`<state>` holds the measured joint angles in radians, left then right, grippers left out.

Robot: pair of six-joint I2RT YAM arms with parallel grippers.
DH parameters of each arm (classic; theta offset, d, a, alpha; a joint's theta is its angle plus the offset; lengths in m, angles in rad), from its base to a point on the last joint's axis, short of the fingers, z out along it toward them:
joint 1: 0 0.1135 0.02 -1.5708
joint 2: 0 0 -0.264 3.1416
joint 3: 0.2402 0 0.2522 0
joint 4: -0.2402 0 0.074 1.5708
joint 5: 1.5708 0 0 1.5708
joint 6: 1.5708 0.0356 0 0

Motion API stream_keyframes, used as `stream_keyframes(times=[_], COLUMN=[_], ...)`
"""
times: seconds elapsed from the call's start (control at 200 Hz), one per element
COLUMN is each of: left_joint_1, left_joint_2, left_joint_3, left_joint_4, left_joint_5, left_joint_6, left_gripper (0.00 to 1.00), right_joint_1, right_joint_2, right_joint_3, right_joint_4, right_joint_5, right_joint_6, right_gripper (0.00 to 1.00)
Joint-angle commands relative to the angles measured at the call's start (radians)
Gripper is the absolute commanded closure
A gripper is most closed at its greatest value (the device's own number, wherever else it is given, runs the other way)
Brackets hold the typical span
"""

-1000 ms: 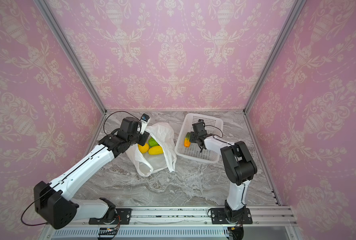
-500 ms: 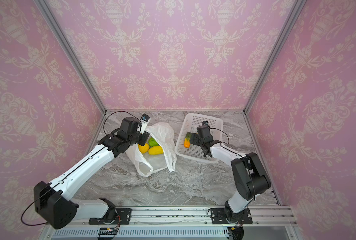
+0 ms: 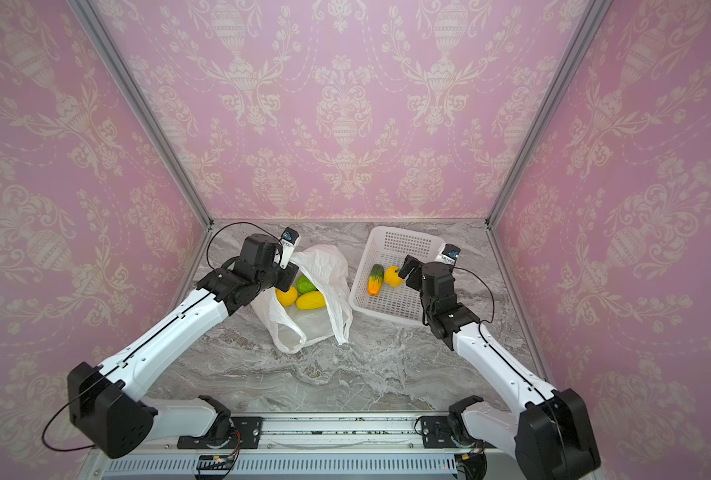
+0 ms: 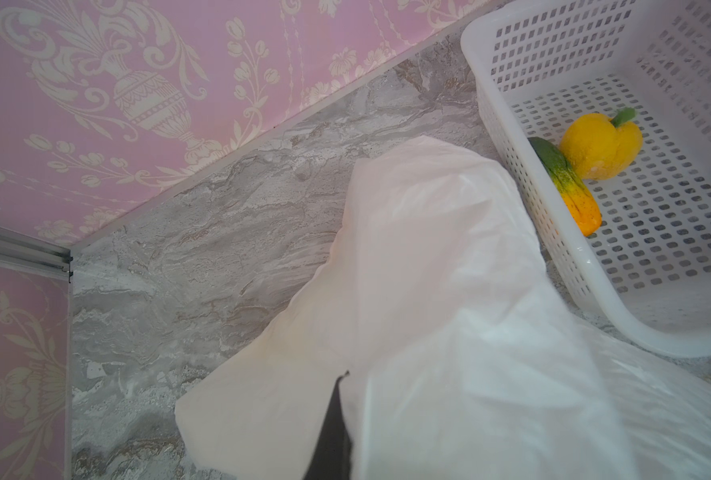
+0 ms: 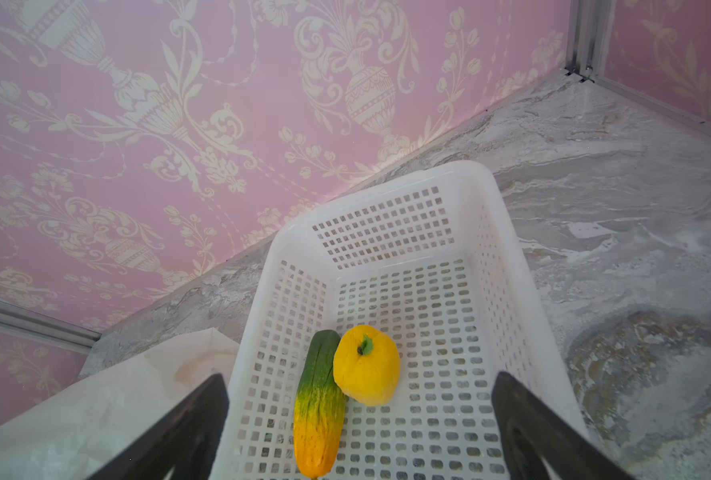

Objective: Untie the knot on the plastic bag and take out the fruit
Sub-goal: 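Move the right gripper back over the bag opening and lower inside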

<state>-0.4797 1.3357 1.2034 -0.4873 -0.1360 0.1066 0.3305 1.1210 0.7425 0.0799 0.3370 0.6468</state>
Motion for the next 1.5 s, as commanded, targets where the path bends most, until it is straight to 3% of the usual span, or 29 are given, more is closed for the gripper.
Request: stream_keyframes(times=[0.0,0.105,0.265,0.35,0.525,0.605,0.776,0.911,1.056,1.271,1.496], left_joint_1=[0.007,0.009,0.009,0.01,0.01,0.01,0.01,0.01,0.01,0.01,0.01], left_joint_2=[-0.023,-0.026,-0.017,-0.016,-0.017,-0.017,-0.019,-0.02,-0.019,-0.019,-0.019], left_joint_3=[-0.003,-0.006,-0.002,-0.001,-0.002,-0.002,-0.001,0.0,-0.001,-0.001,0.0], left_joint_4=[-0.004,-0.002,-0.006,-0.006,-0.006,-0.008,-0.009,-0.007,-0.007,-0.007,-0.008], left_joint_5=[0.01,0.005,0.001,0.001,0.003,0.007,0.001,0.01,0.007,0.007,0.011], left_joint_6=[-0.009,-0.007,0.001,0.001,-0.002,-0.002,-0.001,-0.005,-0.004,-0.002,-0.005], left_gripper=[1.0,1.0,1.0,1.0,1.0,1.0,1.0,1.0,1.0,1.0,1.0], right_joint_1=[-0.002,-0.004,0.031,0.142,0.451,0.527,0.614,0.641,0.651,0.673,0.676], right_joint_2=[-0.061,-0.115,-0.176,-0.201,-0.193,-0.161,-0.12,-0.073,0.076,0.334,0.5], right_joint_3=[0.047,-0.013,-0.03,-0.025,-0.038,-0.041,-0.045,-0.033,0.063,0.236,0.321], right_joint_4=[-0.067,0.024,0.058,0.056,0.128,0.143,0.15,0.13,0.053,-0.047,-0.07], right_joint_5=[-0.069,-0.224,-0.398,-0.399,-0.391,-0.463,-0.563,-0.558,-0.506,-0.367,-0.258], right_joint_6=[-0.105,-0.215,-0.263,-0.346,-0.6,-0.676,-0.775,-0.823,-0.852,-0.883,-0.917], right_gripper=[0.0,0.0,0.0,0.01,0.16,0.23,0.27,0.31,0.35,0.4,0.41])
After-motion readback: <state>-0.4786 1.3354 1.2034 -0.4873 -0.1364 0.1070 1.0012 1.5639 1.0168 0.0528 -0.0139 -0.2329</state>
